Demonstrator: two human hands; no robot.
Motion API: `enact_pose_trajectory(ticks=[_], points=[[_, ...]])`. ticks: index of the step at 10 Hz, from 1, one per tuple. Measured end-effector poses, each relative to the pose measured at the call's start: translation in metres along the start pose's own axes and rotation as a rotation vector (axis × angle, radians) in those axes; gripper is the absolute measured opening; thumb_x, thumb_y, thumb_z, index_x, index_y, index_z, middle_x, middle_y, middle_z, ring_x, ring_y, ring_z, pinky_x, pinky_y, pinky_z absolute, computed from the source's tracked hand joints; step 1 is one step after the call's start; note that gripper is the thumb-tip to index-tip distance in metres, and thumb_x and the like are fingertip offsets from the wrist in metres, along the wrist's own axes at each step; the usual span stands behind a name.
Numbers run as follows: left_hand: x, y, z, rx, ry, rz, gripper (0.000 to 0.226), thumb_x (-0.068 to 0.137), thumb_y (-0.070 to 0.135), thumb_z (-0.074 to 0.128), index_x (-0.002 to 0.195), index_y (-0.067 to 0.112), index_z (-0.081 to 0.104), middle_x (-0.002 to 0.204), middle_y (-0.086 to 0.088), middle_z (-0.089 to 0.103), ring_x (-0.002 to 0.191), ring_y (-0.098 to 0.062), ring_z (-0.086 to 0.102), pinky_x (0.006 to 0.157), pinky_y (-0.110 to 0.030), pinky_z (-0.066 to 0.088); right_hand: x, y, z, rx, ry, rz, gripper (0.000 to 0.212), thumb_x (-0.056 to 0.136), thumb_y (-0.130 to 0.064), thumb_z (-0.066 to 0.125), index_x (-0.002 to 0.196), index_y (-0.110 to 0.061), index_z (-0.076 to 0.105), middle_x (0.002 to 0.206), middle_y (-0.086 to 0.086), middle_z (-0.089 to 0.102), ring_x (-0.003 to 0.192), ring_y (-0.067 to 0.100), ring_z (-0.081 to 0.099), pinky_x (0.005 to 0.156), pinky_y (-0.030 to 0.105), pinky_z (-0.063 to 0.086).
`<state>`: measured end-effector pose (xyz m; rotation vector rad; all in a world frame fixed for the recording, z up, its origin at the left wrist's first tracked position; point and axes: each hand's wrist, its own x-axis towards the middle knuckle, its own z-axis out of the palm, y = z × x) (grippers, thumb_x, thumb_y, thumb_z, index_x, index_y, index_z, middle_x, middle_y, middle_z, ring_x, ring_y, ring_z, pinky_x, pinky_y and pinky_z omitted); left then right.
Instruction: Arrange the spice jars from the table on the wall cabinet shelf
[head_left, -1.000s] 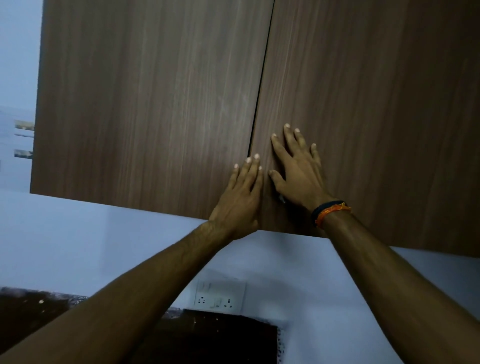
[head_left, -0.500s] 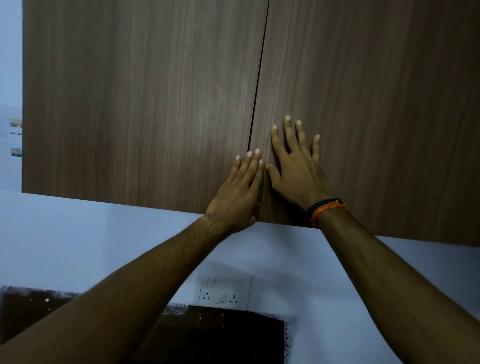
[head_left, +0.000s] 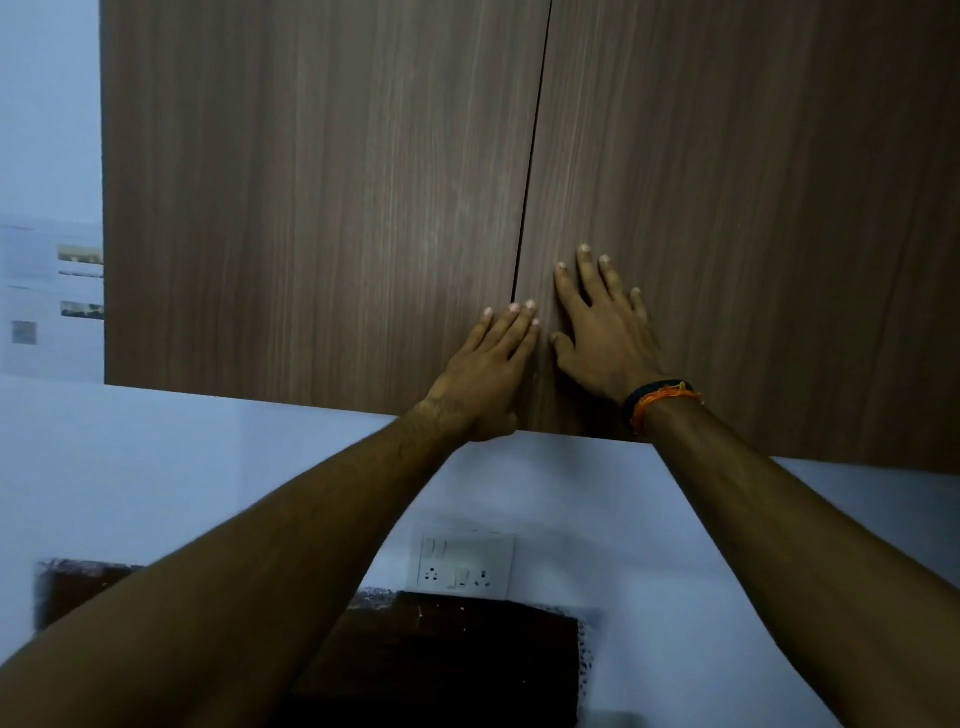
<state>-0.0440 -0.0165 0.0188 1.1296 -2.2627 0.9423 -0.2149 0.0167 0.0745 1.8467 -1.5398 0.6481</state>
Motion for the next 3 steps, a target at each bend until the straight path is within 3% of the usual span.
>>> enact_pose_trajectory(ticks=[1,2,3], points=[[-0.002,-0.004,-0.008,-0.008,-0.022,0.028,0.114,0.084,0.047,0.068,0.158,0.006,-0.008,0.166,-0.017,-0.016,0.153,-0.034,-0.014,0.125,-0.049,-0.006,-0.023,-0.011,-0.009,0.145,0.004,0.067,0.081,0.098,-0.034,0.057,0.163,-0.017,0.011,0.171,0.012,0.002,0.156,0.034,0.013,0.123,0.058,0.022],[-0.007,-0.009,-0.011,-0.015,-0.035,0.045,0.112,0.085,0.05,0.067,0.159,0.007,-0.007,0.166,-0.016,-0.016,0.152,-0.037,-0.014,0.125,-0.051,-0.006,-0.054,-0.024,-0.017,0.315,0.12,0.11,0.065,0.099,-0.028,0.06,0.156,-0.014,0.034,0.165,0.011,0.026,0.147,0.03,0.034,0.118,0.045,0.035],[-0.01,-0.011,-0.014,0.01,-0.04,0.053,0.11,0.086,0.048,0.067,0.159,0.008,-0.005,0.166,-0.016,-0.015,0.153,-0.038,-0.011,0.125,-0.053,-0.004,-0.085,-0.032,-0.035,0.476,0.294,0.169,0.047,0.098,-0.023,0.064,0.143,-0.015,0.054,0.152,0.007,0.046,0.134,0.022,0.048,0.103,0.026,0.037]])
